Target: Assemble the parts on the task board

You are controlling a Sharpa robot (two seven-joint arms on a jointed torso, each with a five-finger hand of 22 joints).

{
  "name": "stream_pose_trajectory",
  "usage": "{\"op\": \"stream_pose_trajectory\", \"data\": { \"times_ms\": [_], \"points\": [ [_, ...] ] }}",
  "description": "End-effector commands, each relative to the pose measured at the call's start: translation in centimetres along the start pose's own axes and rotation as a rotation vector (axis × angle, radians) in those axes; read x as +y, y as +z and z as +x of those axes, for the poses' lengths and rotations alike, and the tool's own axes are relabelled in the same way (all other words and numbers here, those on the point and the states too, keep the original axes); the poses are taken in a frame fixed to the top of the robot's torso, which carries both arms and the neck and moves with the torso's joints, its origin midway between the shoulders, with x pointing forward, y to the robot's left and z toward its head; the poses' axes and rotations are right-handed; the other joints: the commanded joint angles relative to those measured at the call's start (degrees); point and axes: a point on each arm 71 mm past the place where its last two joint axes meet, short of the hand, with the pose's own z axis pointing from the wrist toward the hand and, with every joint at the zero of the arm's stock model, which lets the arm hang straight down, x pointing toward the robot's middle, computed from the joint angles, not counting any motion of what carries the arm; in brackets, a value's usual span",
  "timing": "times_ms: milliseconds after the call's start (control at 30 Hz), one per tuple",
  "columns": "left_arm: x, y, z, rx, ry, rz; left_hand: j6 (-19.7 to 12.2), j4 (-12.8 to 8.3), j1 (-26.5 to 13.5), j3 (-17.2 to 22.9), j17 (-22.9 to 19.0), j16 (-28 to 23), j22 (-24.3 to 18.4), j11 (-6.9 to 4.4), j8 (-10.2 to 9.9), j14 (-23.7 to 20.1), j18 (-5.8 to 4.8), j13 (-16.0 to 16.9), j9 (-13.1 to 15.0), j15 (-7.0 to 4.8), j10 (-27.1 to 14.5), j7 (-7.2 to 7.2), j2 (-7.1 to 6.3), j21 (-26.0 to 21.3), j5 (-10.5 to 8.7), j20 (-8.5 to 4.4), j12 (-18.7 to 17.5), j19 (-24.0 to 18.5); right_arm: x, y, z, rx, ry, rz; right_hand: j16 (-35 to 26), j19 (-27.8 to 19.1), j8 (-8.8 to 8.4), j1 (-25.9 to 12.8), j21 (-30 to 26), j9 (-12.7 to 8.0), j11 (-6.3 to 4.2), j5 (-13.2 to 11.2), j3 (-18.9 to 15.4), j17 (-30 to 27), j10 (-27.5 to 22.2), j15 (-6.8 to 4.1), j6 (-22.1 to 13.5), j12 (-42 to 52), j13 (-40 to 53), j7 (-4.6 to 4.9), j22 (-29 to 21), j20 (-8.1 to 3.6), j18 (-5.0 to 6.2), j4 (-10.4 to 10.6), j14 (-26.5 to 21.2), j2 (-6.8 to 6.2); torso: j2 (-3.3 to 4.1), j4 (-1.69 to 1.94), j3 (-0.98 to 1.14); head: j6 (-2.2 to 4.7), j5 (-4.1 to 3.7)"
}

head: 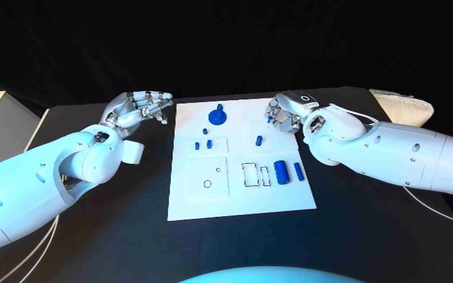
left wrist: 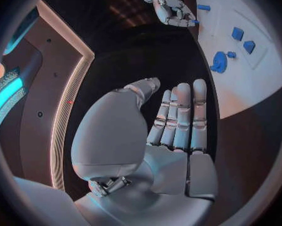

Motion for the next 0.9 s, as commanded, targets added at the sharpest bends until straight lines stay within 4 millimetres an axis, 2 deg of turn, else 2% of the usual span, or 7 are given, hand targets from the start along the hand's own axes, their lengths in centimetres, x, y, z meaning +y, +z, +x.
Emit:
{"op": "stream_pose_trajectory", "data": {
  "times_ms": [33,267,467,600,733,800,900],
  "points": [
    [-0.1,0.0,0.1,0.008,-0.007,0.011,0.4,0.0,0.4,-0.4,-0.1,-0.4,-0.1,0.12,0.1,0.4,0.86,0.0,0.1,0.06,-0.4,-0.15,0.05,-0.3,-0.18,0.10,0.2,0.4,0.2,-0.2,-0.8,-0.041,0.056,-0.005,0.4,0.4,0.16,0.1,0.2,0.1,-1.36,-0.2,0.3,0.1,1.8,-0.41,0.3,0.0,0.1,0.02,0.0,-0.17,-0.73,0.0,2.5,0.47,0.01,-0.03,-0.08,0.05,0.05],
    [-0.1,0.0,0.2,0.008,-0.008,0.011,0.4,0.0,0.4,-0.4,-0.1,-0.4,-0.1,0.13,0.1,0.4,0.85,-0.1,0.1,0.07,-0.5,-0.15,0.05,-0.3,-0.19,0.09,0.2,0.5,1.5,-0.8,-1.5,-0.047,0.107,-0.036,0.4,0.4,0.18,0.1,0.3,0.1,-1.36,-0.2,0.4,0.1,1.8,-0.41,0.3,-0.1,0.1,0.02,0.2,-0.18,-0.75,-0.1,2.6,0.45,-0.01,0.02,-0.11,0.13,0.21],
    [0.0,0.0,0.4,0.010,-0.010,0.011,0.4,0.0,0.4,-0.4,-0.1,-0.4,-0.1,0.13,0.1,0.4,0.85,-0.1,0.1,0.07,-0.5,-0.15,0.05,-0.3,-0.19,0.09,0.2,0.5,3.8,-1.3,-1.4,-0.032,0.145,-0.094,0.5,0.4,0.21,0.1,0.3,0.2,-1.37,-0.2,0.4,0.1,1.8,-0.42,0.3,-0.1,0.1,0.02,0.2,-0.18,-0.75,-0.1,2.6,0.43,-0.02,0.13,-0.15,0.20,0.53],
    [0.0,0.0,0.5,0.011,-0.013,0.012,0.4,0.0,0.4,-0.4,-0.1,-0.4,-0.1,0.13,0.1,0.4,0.85,-0.1,0.1,0.07,-0.5,-0.15,0.05,-0.3,-0.19,0.09,0.2,0.5,5.9,-1.8,-1.1,-0.017,0.159,-0.147,0.5,0.4,0.21,0.1,0.3,0.2,-1.37,-0.2,0.4,0.1,1.8,-0.42,0.3,-0.1,0.1,0.02,0.2,-0.18,-0.75,-0.1,2.6,0.43,-0.07,-0.01,-0.20,-0.05,1.41],
    [0.0,0.0,0.7,0.011,-0.016,0.014,0.4,0.0,0.4,-0.5,-0.1,-0.4,-0.2,0.14,0.2,0.4,0.85,-0.1,0.1,0.07,-0.5,-0.14,0.04,-0.4,-0.19,0.09,0.2,0.5,8.1,-2.3,-0.2,0.006,0.156,-0.209,0.4,0.4,0.23,0.1,0.2,0.2,-1.36,-0.2,0.5,0.1,1.8,-0.42,0.3,-0.1,0.1,0.03,0.1,-0.19,-0.72,-0.2,2.6,0.43,-0.04,0.03,-0.26,-0.23,2.31],
    [0.0,0.0,0.8,0.012,-0.018,0.015,0.4,0.0,0.4,-0.5,-0.1,-0.4,-0.2,0.14,0.2,0.4,0.85,-0.1,0.1,0.07,-0.5,-0.14,0.04,-0.4,-0.19,0.09,0.2,0.5,9.3,-2.6,0.5,0.024,0.151,-0.242,0.5,0.4,0.24,0.1,0.3,0.2,-1.36,-0.2,0.5,0.1,1.9,-0.42,0.2,-0.1,0.1,0.04,0.1,-0.19,-0.73,-0.2,2.6,0.43,-0.03,0.04,-0.20,-0.33,2.76],
    [0.0,-0.1,1.0,0.012,-0.021,0.016,0.4,0.0,0.5,-0.5,-0.1,-0.4,-0.2,0.14,0.2,0.3,0.85,-0.1,0.1,0.08,-0.6,-0.14,0.03,-0.4,-0.19,0.08,0.2,0.5,10.4,-2.8,1.5,0.049,0.144,-0.269,0.5,0.4,0.24,0.1,0.3,0.2,-1.36,-0.2,0.5,0.1,1.9,-0.42,0.2,-0.1,0.1,0.04,0.1,-0.19,-0.73,-0.2,2.6,0.43,-0.02,0.12,-0.23,-0.46,3.22]
  ]
}}
